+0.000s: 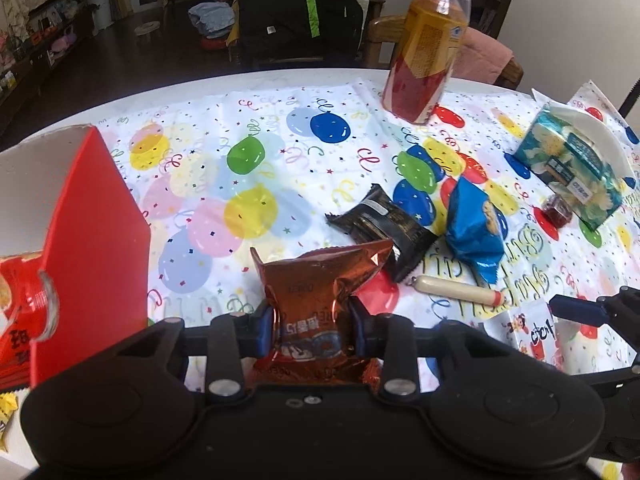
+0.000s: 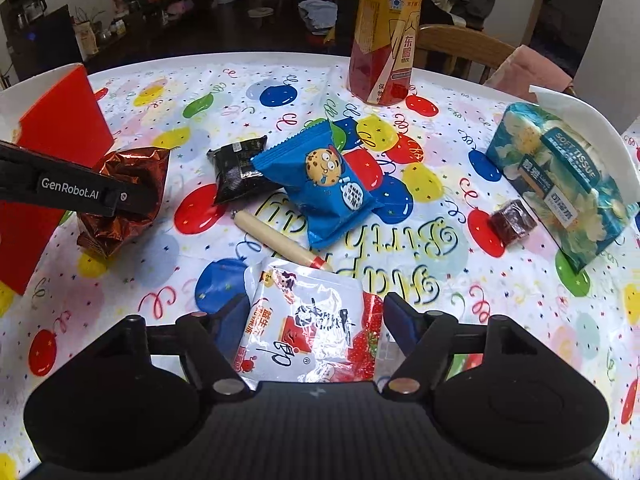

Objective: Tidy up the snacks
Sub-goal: 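Grasp the copper foil bag with the left gripper while the right gripper grasps the white printed bag, then carry the copper foil bag and white printed bag over the box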

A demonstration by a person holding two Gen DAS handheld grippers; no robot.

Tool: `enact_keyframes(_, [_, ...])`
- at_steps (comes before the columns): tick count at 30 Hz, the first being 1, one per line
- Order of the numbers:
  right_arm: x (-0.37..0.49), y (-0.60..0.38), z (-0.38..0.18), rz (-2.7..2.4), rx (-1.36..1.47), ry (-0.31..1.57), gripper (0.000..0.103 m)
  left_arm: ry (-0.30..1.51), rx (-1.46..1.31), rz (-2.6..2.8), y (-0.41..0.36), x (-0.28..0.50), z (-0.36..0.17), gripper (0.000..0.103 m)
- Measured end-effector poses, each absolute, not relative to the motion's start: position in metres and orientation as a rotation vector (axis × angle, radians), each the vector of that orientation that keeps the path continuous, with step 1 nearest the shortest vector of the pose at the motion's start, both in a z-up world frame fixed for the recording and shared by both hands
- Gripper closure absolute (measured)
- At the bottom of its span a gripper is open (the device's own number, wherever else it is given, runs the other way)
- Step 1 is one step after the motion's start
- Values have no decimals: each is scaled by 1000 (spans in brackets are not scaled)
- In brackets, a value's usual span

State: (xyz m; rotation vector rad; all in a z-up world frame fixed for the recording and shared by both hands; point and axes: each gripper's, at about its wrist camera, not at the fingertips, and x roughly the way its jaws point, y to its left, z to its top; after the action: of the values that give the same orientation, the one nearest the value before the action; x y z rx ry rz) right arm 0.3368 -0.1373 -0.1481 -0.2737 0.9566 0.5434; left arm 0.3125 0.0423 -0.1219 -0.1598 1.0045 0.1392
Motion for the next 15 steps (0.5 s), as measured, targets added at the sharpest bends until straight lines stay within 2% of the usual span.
enact_keyframes(15, [281,-158,-111,582,-236,937,33,988,-175,64,31,253,-96,70])
